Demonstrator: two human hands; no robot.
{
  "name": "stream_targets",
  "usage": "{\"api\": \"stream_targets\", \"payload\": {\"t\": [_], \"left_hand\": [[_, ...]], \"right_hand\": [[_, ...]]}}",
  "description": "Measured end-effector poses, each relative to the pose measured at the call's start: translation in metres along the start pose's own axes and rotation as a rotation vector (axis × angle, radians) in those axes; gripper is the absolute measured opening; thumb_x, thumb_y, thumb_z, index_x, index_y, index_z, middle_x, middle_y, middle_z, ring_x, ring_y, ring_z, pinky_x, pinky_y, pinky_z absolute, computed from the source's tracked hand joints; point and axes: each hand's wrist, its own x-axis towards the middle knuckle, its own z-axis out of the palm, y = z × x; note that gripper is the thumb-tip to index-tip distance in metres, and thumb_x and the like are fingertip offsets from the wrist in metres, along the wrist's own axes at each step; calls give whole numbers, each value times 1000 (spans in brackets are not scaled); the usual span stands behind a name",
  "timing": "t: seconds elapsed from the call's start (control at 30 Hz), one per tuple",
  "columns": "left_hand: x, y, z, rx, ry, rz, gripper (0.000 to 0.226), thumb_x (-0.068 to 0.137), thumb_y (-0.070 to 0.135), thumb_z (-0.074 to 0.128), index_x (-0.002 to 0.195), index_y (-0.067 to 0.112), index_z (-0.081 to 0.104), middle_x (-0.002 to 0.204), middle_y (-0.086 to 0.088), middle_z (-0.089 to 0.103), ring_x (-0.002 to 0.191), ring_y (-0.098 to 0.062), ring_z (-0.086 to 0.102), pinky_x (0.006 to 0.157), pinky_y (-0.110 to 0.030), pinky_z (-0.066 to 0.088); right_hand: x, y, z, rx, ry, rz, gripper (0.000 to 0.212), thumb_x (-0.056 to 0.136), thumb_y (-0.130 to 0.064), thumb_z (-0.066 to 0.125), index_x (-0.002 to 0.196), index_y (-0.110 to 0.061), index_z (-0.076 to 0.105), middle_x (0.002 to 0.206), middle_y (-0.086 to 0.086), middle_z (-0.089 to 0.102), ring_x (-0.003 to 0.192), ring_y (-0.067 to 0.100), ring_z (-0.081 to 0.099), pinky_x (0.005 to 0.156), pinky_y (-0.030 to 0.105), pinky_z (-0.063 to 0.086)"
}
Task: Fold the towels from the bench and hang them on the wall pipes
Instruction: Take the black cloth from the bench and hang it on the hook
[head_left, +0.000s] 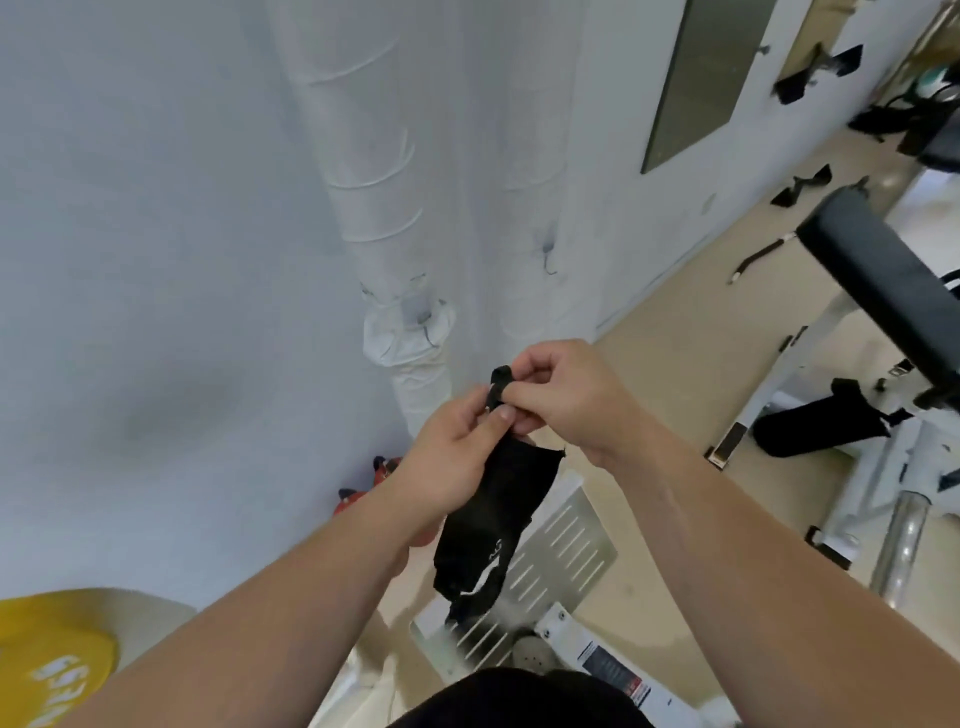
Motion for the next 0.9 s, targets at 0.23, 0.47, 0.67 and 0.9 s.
{"api": "stream_targets", "payload": {"t": [0.23, 0.47, 0.67, 0.9], "left_hand": [[77, 17, 47, -39, 161, -95, 15, 104, 18, 48, 98, 16, 62, 83, -10, 69, 75, -15, 59, 71, -33, 46], [134, 34, 67, -135, 222, -170, 23, 100, 10, 46, 84, 19, 59, 70, 6, 62, 63, -9, 55, 58, -23, 42], [175, 34, 75, -153, 266, -236, 18, 94, 11, 55, 78, 19, 60, 73, -5, 56, 71, -17, 54, 65, -33, 44], [248, 16, 88, -82, 255, -238, 15, 96, 14, 58, 85, 4, 59, 73, -7, 56, 70, -20, 53, 66, -35, 43]], "right_hand": [[65, 21, -65, -64, -10, -24, 14, 86, -4, 72, 75, -6, 64, 67, 17, 69, 57, 19, 66, 60, 30, 59], [109, 37, -101, -162, 45, -110, 17, 87, -21, 74, 74, -11, 68, 70, 3, 70, 62, 15, 68, 60, 23, 52], [138, 66, -118, -51, 32, -51, 21, 85, -13, 70, 70, -3, 61, 61, 4, 52, 58, 13, 44, 57, 25, 36], [192, 100, -150, 588, -150, 68, 13, 95, -5, 57, 93, -7, 70, 91, 9, 69, 84, 19, 64, 84, 30, 50]]}}
